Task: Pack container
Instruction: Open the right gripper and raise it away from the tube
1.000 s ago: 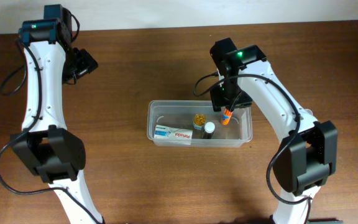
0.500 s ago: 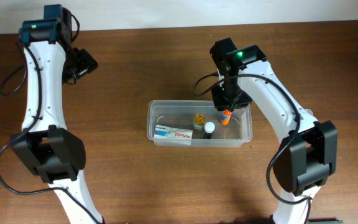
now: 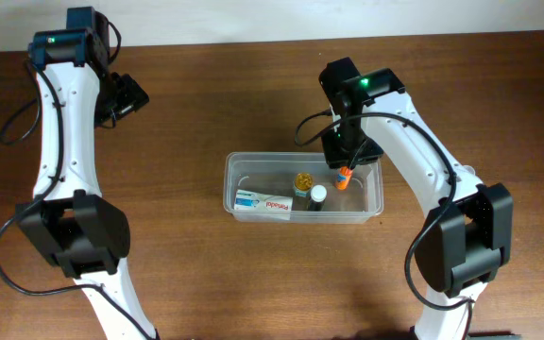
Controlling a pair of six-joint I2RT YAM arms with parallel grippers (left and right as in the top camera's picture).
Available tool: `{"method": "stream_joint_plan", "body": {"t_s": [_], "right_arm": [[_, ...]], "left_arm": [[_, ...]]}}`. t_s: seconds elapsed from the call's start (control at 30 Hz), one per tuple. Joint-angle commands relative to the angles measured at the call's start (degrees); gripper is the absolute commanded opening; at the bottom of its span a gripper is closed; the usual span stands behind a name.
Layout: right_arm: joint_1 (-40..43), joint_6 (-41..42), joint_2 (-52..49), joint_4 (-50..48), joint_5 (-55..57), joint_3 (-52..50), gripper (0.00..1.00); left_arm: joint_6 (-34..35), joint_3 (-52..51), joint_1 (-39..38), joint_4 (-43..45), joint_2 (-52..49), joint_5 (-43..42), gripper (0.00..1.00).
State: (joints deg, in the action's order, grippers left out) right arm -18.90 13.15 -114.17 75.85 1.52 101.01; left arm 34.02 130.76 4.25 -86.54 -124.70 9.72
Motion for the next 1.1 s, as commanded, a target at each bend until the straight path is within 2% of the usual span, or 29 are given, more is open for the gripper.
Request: {"method": "stream_joint_plan", "body": {"t_s": [0.0, 0.4, 0.83, 1.07], "right_arm": [[-0.22, 0.00, 0.52, 0.02, 0.28, -0.24, 0.57], [1.33, -0.02, 0.66, 0.11, 0.63, 1.07, 0.57], [3.34, -2.16, 2.01, 3.87, -3.04, 9.40, 0.57], [4.33, -2.19, 2.29, 7.43, -3.02, 15.72, 0.52]], "left_arm": [[-0.68, 0.63, 0.15, -0.09, 1.62, 0.63, 0.99], [-0.68, 0.63, 0.15, -0.07, 1.62, 0.63, 0.99], [-0.68, 0.63, 0.15, -0.09, 1.62, 0.63, 0.99], [-0.68, 0.63, 0.15, -0.09, 1.62, 0.63, 1.00]]}}
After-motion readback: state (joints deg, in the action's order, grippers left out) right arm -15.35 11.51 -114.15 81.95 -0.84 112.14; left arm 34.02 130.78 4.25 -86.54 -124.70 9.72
